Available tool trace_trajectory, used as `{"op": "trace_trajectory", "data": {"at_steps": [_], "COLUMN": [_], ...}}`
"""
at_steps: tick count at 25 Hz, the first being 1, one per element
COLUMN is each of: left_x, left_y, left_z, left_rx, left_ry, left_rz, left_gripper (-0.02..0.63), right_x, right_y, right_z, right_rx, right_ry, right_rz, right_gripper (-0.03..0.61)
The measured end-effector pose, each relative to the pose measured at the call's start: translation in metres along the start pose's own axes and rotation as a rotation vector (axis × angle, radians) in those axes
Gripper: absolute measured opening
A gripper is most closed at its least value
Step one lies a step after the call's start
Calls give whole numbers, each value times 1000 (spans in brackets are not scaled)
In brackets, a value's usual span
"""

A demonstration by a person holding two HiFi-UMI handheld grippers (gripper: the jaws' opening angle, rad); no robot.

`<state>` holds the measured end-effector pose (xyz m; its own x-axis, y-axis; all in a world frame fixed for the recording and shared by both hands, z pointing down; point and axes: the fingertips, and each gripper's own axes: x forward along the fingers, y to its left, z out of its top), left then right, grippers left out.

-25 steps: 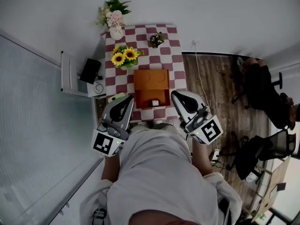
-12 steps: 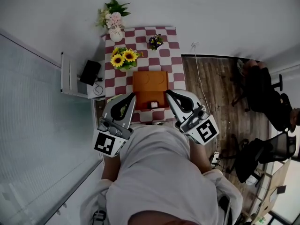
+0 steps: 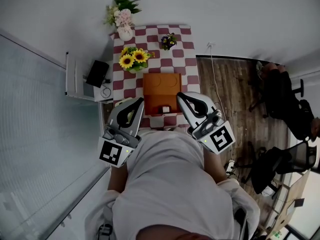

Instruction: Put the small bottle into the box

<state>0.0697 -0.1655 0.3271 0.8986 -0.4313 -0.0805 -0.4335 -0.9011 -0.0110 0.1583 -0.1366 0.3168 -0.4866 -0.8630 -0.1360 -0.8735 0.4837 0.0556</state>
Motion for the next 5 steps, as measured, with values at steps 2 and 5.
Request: {"op": "trace_trajectory", "data": {"at_steps": [2, 5], "left_x": [4, 8], "left_y": [-2, -7], "left_z": [-3, -9], "left_rx": [-2, 1], "left_ry": [9, 31], "left_rz": [-4, -17], "left_gripper": [-6, -6], "right_x": [0, 0], "right_y": [-2, -7], "right_z": [-1, -3], "right_rx": [2, 3], "right_ry": [1, 6], "right_rz": [-4, -10], "right_gripper": [0, 0]}}
